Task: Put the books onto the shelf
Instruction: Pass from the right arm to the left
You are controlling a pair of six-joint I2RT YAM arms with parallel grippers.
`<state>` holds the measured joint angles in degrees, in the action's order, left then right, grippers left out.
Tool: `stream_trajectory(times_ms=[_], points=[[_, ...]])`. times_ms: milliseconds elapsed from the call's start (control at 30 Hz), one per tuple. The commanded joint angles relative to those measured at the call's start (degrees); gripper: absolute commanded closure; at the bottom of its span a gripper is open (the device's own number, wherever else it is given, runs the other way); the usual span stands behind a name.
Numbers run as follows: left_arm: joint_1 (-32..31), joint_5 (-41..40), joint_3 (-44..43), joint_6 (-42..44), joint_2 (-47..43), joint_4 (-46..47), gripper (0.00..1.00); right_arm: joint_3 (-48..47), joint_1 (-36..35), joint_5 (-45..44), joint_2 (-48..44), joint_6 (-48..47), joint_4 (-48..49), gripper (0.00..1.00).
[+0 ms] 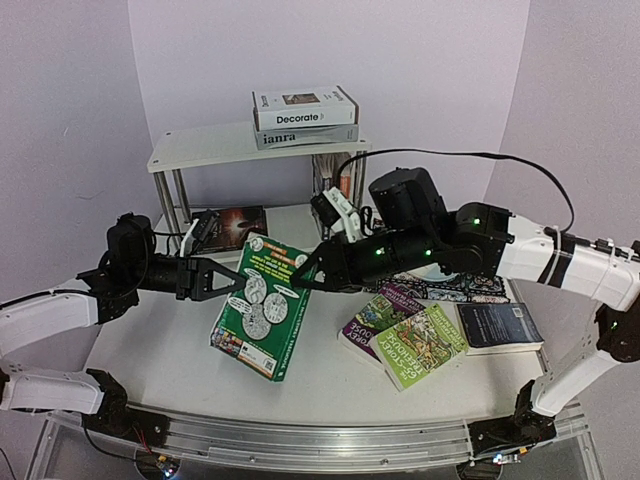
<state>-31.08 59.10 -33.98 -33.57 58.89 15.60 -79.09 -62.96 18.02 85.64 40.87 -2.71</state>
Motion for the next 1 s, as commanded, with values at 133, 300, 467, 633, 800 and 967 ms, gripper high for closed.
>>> stream_trajectory(times_ms=[133, 300, 467, 633, 800, 967], points=[[-0.57, -4.85, -1.59, -1.63, -1.75, 2.33, 1.0, 4.09, -0.13, -7.21, -4.79, -1.89, 7.36, 0.22], [-0.55, -10.43, -1.73, -2.81, -3.96, 2.35, 1.0, 8.33, -0.07, -8.47, -5.8, -2.97, 8.63, 0.1], [-0.56, -14.41, -2.22, -3.59, -5.25, 2.43, 1.0, 16.72, -0.2, -10.19, -7.09, -0.73, 15.83, 0.1], [-0.57, -16.66, -2.45, -3.89, -6.4, 2.61, 1.0, 25.94, -1.13, -10.48, -7.84, 1.99, 31.9, 0.18], [-0.53, -17.24, -3.26, -5.02, -6.76, 2.88, 1.0, 30.5, -2.93, -12.99, -6.84, 0.85, 43.45, 0.24], [-0.55, -17.68, -3.62, -5.45, -7.84, 3.34, 1.0, 28.91, -4.1, -12.85, -4.15, -0.82, 45.97, 0.34]])
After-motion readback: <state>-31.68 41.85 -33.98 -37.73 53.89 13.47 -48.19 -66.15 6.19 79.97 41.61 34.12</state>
